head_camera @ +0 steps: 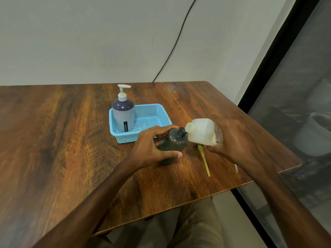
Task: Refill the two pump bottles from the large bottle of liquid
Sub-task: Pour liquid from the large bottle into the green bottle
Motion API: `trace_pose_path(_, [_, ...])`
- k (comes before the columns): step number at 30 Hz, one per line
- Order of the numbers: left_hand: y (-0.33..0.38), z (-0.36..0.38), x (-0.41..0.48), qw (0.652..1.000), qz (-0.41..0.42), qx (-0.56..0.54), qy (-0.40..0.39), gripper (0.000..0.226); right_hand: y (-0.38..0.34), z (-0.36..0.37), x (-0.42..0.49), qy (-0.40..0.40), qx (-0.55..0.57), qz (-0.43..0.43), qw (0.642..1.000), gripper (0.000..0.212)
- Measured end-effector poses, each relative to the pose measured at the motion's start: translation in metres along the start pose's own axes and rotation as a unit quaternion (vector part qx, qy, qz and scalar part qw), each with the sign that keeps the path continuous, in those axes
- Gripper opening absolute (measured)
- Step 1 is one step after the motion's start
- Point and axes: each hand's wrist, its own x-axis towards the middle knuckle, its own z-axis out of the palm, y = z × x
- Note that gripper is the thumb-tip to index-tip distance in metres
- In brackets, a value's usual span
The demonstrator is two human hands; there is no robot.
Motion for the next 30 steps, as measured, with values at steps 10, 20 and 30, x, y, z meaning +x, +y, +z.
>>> trace_pose_path(10, [-0.005, 0.002, 0.000, 1.000, 0.000, -0.009, -0.008, 0.073, -0.005, -0.002, 0.000, -0.007, -0.019, -0.014, 1.000, 0.071])
trace_pose_path(20, [-0.010, 0.004, -0.002, 1.000, 0.004, -0.023, -0.005, 0.079, -0.009, -0.003, -0.001, -0.006, -0.067, -0.020, 0.998, 0.072])
trace_pose_path(30, [-0.016, 0.007, -0.003, 0.999, -0.002, -0.028, -0.016, 0.088, -0.016, -0.007, -0.002, -0.032, -0.093, -0.002, 0.995, 0.073])
